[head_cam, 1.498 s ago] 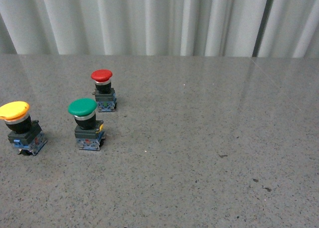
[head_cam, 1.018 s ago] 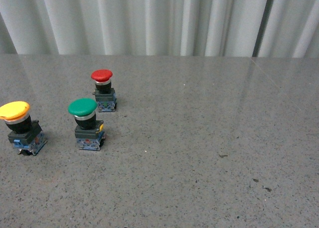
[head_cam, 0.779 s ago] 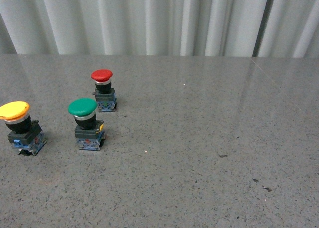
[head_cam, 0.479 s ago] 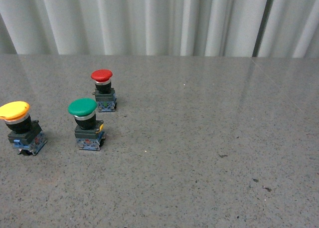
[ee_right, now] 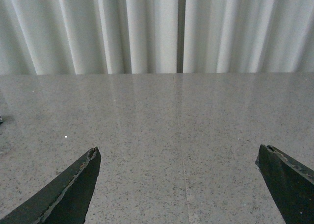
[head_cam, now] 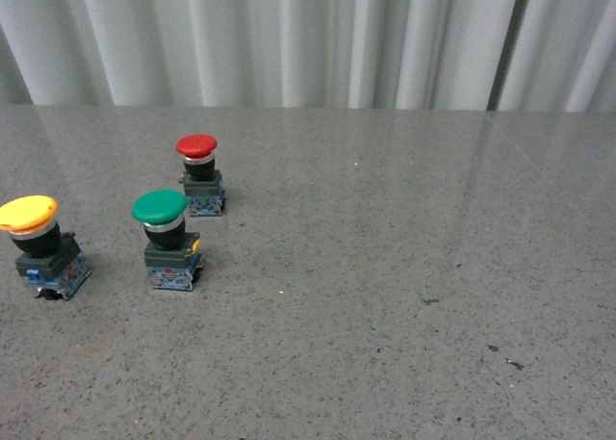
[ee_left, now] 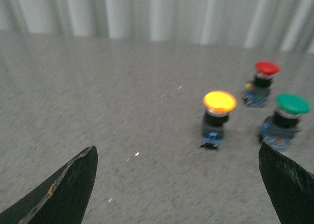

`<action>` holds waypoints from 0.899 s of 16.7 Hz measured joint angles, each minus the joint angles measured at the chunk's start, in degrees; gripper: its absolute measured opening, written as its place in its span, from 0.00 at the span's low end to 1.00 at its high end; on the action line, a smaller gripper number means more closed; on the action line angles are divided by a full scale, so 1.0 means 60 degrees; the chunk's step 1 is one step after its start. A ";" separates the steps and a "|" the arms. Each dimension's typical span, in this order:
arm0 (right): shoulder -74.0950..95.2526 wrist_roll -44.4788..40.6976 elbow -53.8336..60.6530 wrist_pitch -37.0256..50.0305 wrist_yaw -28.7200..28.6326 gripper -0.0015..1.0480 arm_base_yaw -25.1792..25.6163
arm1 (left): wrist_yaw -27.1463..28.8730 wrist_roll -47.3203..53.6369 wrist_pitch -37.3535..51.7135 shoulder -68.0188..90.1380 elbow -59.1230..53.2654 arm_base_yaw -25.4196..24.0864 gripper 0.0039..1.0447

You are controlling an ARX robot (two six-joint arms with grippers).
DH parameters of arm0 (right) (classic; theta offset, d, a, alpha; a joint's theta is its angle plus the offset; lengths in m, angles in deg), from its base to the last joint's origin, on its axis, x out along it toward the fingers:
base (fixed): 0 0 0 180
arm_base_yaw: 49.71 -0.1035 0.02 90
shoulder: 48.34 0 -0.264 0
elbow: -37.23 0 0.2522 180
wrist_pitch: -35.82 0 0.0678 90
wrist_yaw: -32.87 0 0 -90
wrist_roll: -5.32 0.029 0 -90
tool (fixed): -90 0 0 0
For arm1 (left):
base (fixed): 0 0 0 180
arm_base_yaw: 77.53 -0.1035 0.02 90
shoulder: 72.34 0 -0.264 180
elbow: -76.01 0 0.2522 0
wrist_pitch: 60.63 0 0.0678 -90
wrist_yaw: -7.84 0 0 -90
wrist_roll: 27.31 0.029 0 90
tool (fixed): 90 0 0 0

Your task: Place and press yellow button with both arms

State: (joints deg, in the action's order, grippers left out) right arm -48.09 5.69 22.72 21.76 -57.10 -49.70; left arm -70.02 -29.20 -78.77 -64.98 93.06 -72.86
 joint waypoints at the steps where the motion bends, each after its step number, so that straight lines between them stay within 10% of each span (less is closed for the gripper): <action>1: 0.0000 0.0000 0.0000 0.0007 -0.0022 0.94 0.0000 | 0.0448 -0.0007 0.0506 0.0809 0.0153 0.0025 0.94; 7: 0.0000 0.0000 0.0000 0.0007 -0.0011 0.94 0.0000 | -0.0958 0.0670 0.5023 0.7187 0.2958 -0.0696 0.94; 15: 0.0000 0.0000 0.0000 0.0007 -0.0011 0.94 0.0000 | -0.2809 0.1115 0.4029 1.2790 0.5723 -0.0066 0.94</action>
State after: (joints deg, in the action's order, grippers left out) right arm -48.09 5.69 22.72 21.81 -57.16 -49.70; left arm -86.87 -22.51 -54.60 11.76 127.40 -73.26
